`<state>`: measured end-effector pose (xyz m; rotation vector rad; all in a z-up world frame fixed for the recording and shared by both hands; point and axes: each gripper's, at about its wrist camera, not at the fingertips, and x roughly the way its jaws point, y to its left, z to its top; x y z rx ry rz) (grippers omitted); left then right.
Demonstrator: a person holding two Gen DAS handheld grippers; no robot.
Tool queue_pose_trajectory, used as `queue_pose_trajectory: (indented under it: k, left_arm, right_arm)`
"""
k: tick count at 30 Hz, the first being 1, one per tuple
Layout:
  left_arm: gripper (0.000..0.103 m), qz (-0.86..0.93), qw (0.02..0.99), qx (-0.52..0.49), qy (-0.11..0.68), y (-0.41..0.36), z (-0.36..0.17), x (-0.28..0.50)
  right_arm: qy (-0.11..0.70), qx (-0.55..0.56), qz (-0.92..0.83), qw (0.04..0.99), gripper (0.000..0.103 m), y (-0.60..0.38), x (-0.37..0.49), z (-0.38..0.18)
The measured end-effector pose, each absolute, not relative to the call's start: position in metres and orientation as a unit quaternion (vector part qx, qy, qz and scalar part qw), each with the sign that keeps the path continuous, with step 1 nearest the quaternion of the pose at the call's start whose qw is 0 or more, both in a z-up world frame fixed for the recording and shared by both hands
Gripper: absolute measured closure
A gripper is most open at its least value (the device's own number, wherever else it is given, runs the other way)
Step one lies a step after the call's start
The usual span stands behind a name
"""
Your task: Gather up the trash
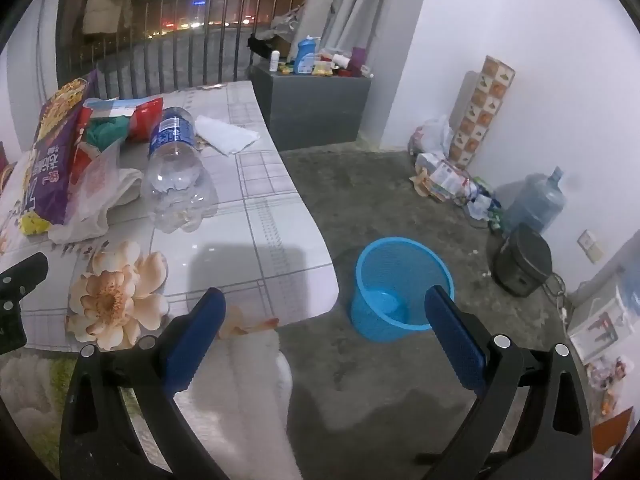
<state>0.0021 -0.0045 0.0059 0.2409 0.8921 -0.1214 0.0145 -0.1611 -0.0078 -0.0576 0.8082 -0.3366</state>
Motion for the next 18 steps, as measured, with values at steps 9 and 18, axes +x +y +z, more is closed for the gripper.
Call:
queue_pose_trajectory:
  k: [9,18]
  left_arm:
    - [0.006,-0.058,0.894,0.115,0.429,-0.0019,0.0045,0.0023]
    - [0.006,-0.058,0.894,0.115,0.43,-0.0019,0.0042,0.0019]
  right_arm:
    - [0.386,-0.027,-0.164,0.907,0.008,-0.1626,0.0103,-0.0095]
    - [0.385,-0.026,-0.165,0.908,0.008,-0.1618,0.0103,-0.0108]
